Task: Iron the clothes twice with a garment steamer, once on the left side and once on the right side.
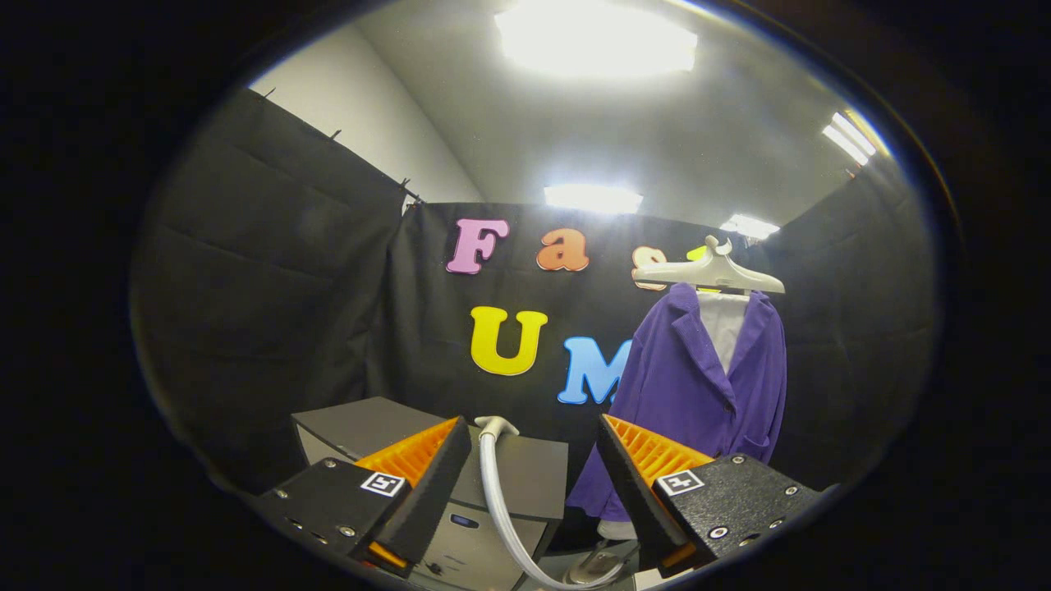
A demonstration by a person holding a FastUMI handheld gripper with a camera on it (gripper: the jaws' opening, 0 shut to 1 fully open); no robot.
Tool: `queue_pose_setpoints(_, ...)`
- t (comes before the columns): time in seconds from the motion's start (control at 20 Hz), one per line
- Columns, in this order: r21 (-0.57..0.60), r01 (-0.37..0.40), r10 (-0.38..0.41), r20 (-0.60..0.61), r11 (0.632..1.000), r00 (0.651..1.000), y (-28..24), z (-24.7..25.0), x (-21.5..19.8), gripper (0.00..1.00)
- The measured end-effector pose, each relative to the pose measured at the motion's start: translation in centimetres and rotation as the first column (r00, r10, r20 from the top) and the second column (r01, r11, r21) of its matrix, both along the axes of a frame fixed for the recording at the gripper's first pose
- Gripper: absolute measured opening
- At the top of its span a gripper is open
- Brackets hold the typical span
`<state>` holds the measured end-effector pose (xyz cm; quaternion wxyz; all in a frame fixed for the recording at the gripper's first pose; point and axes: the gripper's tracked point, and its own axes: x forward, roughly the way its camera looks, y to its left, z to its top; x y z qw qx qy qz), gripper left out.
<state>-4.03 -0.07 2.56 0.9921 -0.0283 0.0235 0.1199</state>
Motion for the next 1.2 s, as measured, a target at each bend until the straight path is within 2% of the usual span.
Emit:
queue_pose_setpoints(0.15,0.05,-0.036,0.036,-0.005,0.998,0.999,0.3,1.0,-0.5,0.95)
queue_pose_setpoints(0.3,0.08,-0.034,0.038,-0.05,0.996,0.998,-0.2,0.8,1.1,0.95)
queue_pose_setpoints(0.5,0.108,-0.042,0.055,-0.126,0.993,0.99,0.8,-0.4,5.6,0.95)
queue_pose_setpoints(0.6,0.081,-0.007,0.02,-0.17,0.997,0.985,0.7,-1.1,8.3,0.95)
queue_pose_setpoints(0.85,0.121,0.043,-0.009,-0.271,0.992,0.963,4.1,-2.2,14.8,0.95)
queue_pose_setpoints(1.0,0.036,0.103,-0.084,-0.352,0.994,0.932,4.9,-5.0,18.6,0.95)
queue_pose_setpoints(1.1,0.043,0.122,-0.091,-0.436,0.992,0.896,7.0,-7.1,20.6,0.95)
queue_pose_setpoints(1.2,0.105,0.114,-0.045,-0.506,0.988,0.861,9.5,-8.2,22.0,0.95)
